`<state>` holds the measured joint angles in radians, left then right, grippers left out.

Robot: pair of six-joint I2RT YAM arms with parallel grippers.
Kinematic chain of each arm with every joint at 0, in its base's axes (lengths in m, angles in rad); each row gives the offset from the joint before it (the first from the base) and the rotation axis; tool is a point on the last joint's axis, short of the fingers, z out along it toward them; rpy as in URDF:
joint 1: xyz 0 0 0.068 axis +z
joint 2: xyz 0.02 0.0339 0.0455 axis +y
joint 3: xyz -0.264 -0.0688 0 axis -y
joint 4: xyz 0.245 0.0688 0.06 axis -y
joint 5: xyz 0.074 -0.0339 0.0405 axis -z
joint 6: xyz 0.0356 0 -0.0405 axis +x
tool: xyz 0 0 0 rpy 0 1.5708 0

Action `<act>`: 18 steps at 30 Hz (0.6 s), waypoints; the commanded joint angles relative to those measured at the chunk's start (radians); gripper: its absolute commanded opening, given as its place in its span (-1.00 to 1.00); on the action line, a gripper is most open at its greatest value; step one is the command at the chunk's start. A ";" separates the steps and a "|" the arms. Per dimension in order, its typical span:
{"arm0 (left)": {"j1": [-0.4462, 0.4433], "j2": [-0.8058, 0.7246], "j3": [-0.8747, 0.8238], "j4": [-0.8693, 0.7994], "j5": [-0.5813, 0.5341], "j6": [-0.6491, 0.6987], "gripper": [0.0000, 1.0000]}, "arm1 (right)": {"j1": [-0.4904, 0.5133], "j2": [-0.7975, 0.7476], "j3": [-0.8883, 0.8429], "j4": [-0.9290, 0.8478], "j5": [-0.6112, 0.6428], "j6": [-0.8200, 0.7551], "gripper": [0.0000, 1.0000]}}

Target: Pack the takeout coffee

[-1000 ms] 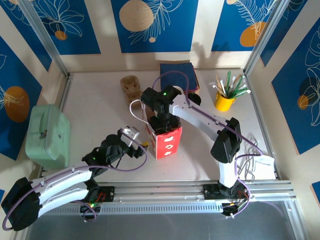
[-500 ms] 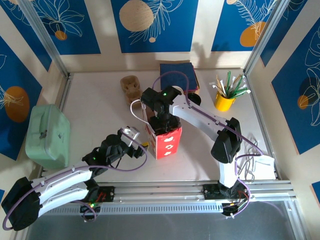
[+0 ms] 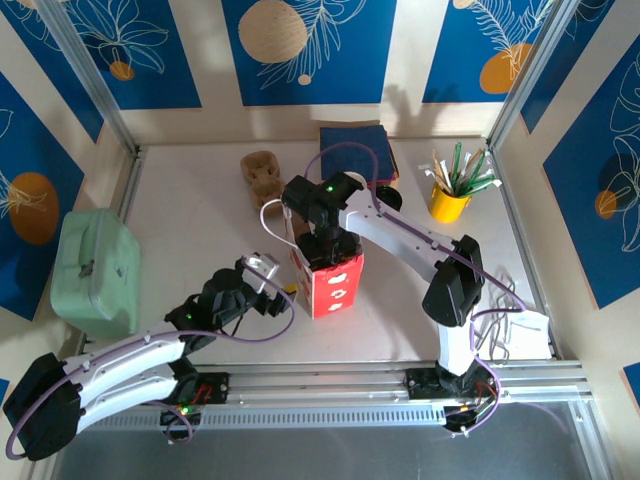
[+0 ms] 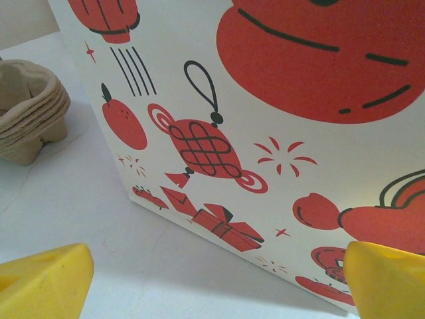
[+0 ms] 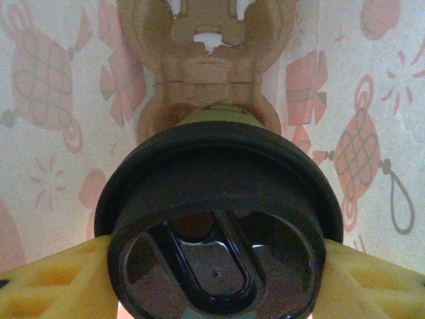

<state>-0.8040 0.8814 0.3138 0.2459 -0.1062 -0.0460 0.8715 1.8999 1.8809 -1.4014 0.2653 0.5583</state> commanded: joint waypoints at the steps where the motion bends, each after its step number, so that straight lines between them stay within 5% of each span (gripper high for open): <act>1: -0.009 0.004 0.015 0.007 -0.009 0.010 0.93 | -0.005 -0.045 -0.021 -0.007 -0.006 0.010 0.18; 18: -0.009 0.005 0.015 0.006 -0.013 0.009 0.93 | -0.010 -0.064 -0.046 0.022 -0.032 0.008 0.17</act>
<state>-0.8040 0.8814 0.3138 0.2462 -0.1062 -0.0460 0.8654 1.8774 1.8488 -1.3781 0.2581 0.5583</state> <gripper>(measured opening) 0.966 0.621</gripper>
